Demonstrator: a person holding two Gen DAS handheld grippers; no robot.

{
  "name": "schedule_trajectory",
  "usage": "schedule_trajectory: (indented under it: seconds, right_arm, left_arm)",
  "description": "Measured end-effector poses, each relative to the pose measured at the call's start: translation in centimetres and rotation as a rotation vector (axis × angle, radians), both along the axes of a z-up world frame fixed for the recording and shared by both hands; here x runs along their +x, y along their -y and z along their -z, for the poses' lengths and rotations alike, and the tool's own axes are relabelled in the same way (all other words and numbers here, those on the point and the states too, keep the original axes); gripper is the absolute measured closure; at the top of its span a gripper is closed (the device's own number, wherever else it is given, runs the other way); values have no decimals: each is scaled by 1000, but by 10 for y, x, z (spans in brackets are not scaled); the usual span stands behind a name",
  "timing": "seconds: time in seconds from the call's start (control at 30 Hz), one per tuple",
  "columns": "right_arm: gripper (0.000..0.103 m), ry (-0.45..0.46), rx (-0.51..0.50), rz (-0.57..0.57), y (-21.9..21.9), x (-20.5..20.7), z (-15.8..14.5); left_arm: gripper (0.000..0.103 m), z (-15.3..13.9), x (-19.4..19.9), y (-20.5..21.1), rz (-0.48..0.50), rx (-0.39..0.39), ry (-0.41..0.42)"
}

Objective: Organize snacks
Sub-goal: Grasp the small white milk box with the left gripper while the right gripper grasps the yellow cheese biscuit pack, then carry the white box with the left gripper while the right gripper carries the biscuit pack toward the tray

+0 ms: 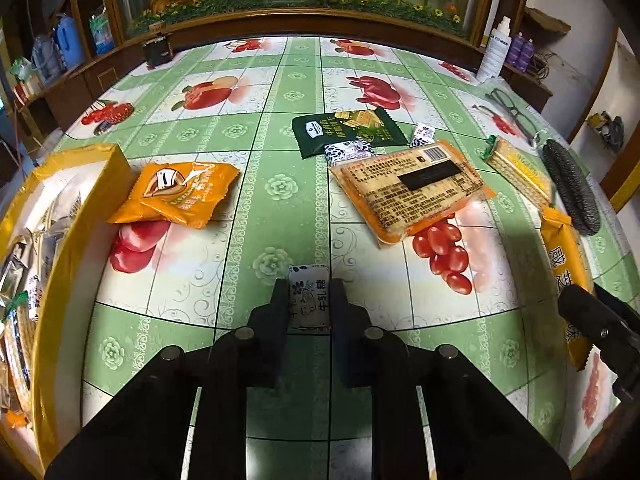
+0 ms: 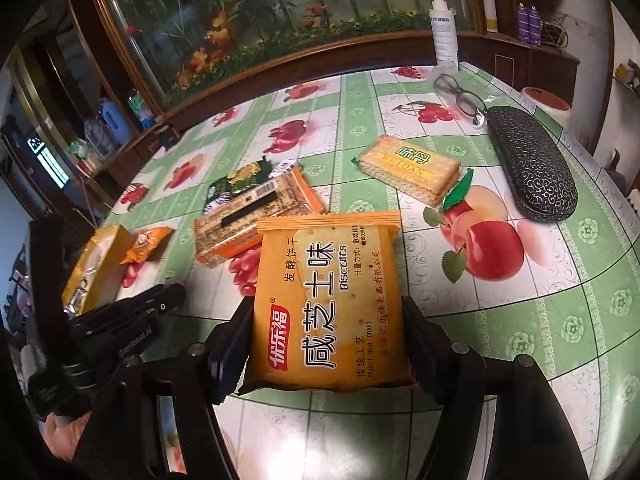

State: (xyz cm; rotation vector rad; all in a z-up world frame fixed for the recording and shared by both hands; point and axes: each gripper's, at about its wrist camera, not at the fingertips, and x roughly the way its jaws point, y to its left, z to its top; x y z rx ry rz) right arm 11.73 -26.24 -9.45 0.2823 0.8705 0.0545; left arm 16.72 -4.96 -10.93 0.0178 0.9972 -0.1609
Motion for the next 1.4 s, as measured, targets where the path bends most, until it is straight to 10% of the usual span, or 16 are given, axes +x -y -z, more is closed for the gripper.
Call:
schedule_trajectory:
  seconds: [0.57,1.4]
  right_arm:
    - [32,90,62,-83,-28,-41,-24]
    - [32,153,25,-270,-111,-63,-50]
  left_arm:
    - [87,-57,-72,-61,-15,-104,170]
    - [86,-78,-104,-110,-164,91,289]
